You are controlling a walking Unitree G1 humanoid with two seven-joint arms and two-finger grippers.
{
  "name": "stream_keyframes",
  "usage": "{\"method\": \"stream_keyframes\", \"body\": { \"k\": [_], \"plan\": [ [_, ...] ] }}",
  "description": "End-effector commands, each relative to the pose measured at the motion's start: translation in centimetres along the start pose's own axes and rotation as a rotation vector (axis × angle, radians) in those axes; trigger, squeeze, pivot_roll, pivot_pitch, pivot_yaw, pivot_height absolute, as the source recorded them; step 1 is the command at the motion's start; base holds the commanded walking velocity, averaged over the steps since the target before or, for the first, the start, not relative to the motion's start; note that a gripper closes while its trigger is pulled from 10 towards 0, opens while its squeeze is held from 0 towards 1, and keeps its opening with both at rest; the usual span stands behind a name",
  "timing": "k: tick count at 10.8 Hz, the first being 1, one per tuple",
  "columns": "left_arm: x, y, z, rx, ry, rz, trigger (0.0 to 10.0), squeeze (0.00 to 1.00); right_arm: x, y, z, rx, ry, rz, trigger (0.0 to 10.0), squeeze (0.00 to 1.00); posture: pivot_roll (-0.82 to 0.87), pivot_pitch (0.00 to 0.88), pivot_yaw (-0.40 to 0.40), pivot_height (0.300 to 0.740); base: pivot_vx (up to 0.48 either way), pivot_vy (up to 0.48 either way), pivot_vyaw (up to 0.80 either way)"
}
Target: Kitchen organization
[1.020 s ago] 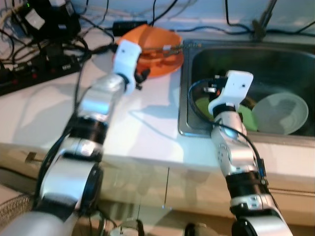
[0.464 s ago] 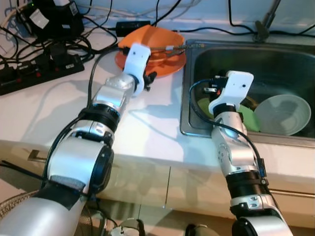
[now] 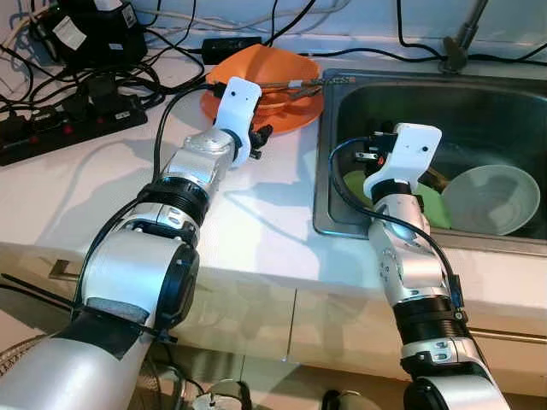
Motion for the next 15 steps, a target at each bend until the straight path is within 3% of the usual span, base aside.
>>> {"method": "stream_keyframes", "body": {
  "k": [1,5,7,9,12,15],
  "plan": [
    [0.0,-0.1,-2.7,-0.007,0.103,-0.026,10.0,0.00,0.0,0.1,0.1,0.001,-0.001,0.002,10.0,0.00,0.07,0.104,0.072,0.740,0.000,0.000,0.00],
    [-1.5,2.0,-5.3,-0.062,0.143,-0.032,10.0,0.00,-0.1,0.6,-0.3,0.016,0.011,0.017,10.0,0.00,0.12,0.110,0.066,0.740,0.000,0.000,0.00],
    [-2.7,2.6,-3.7,-0.080,0.075,0.002,10.0,0.00,-0.1,1.0,-0.3,0.022,0.011,0.028,10.0,0.00,0.13,0.113,0.063,0.740,0.000,0.000,0.00],
    [-4.3,2.3,-0.9,-0.058,-0.022,0.022,10.0,0.00,-0.1,1.1,-0.4,0.025,0.016,0.033,10.0,0.00,0.13,0.113,0.060,0.740,0.000,0.000,0.00],
    [-6.2,2.2,0.7,-0.033,-0.052,0.020,10.0,0.00,-0.2,0.8,-0.4,0.024,0.011,0.024,10.0,0.00,0.12,0.108,0.068,0.740,0.000,0.000,0.00],
    [-5.4,2.3,1.6,-0.031,-0.057,0.030,10.0,0.00,0.1,1.1,-0.3,0.025,0.011,0.031,10.0,0.00,0.12,0.096,0.065,0.740,0.000,0.000,0.00]
  ]
}}
Point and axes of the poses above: a point about 5 cm out from each wrist's last joint towards the gripper, its own x axis pointing out of the wrist towards the gripper, its own z axis along the axis of the wrist's last joint, y = z × x, the point moved 2 cm from there along x, pointing out of the wrist towards the gripper, and after that the axes turned 3 degrees about -x, right-handed, at the moved point
